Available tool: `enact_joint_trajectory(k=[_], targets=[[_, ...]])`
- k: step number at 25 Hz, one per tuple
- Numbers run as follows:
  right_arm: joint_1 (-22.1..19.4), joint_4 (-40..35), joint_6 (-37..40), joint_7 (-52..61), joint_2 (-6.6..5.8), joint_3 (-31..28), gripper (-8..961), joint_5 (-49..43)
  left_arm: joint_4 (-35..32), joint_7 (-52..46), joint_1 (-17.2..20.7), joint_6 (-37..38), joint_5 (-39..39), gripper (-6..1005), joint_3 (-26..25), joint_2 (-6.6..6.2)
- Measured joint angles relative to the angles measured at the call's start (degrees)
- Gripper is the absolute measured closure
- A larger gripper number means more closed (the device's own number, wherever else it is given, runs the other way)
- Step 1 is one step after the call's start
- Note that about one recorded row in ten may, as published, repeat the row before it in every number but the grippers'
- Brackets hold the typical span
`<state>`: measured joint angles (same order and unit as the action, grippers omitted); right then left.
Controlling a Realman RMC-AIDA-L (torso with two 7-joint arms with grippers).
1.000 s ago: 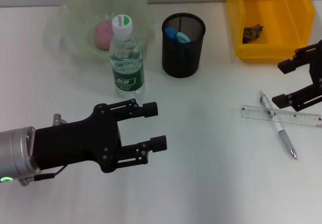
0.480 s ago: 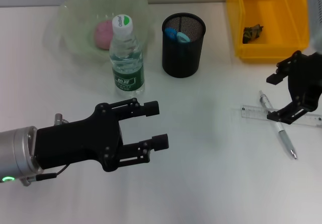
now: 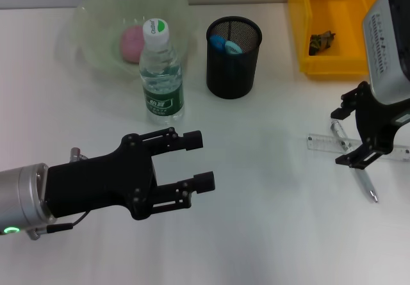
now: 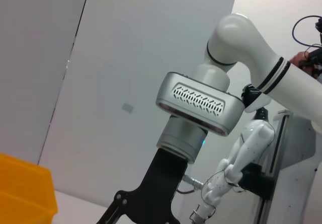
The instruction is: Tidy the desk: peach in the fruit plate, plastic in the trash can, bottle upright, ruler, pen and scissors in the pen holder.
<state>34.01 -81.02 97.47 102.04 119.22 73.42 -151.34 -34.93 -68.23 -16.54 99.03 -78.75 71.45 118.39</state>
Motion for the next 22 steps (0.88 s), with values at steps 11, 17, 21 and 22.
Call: enact_joint_trajectory(k=[11, 17, 21, 22], targets=[[-0.6, 6.7, -7.8, -1.4, 0.21, 1.9, 130, 1.3, 1.6, 0.0, -1.2, -1.4, 0.0, 301, 0.4, 0.10], [-0.1, 9.0, -10.0, -1.4, 0.11, 2.5, 130, 1.3, 1.6, -0.1, -2.0, -1.5, 0.0, 301, 1.4, 0.08], [0.0, 9.4, -10.8, -1.5, 0.07, 2.5, 131, 1.2, 2.0, 0.0, -2.2, -1.9, 0.0, 301, 1.4, 0.08], [0.0, 9.5, -11.1, -1.6, 0.06, 2.5, 131, 1.1, 2.2, 0.0, -2.4, -2.3, 0.0, 301, 1.4, 0.08]])
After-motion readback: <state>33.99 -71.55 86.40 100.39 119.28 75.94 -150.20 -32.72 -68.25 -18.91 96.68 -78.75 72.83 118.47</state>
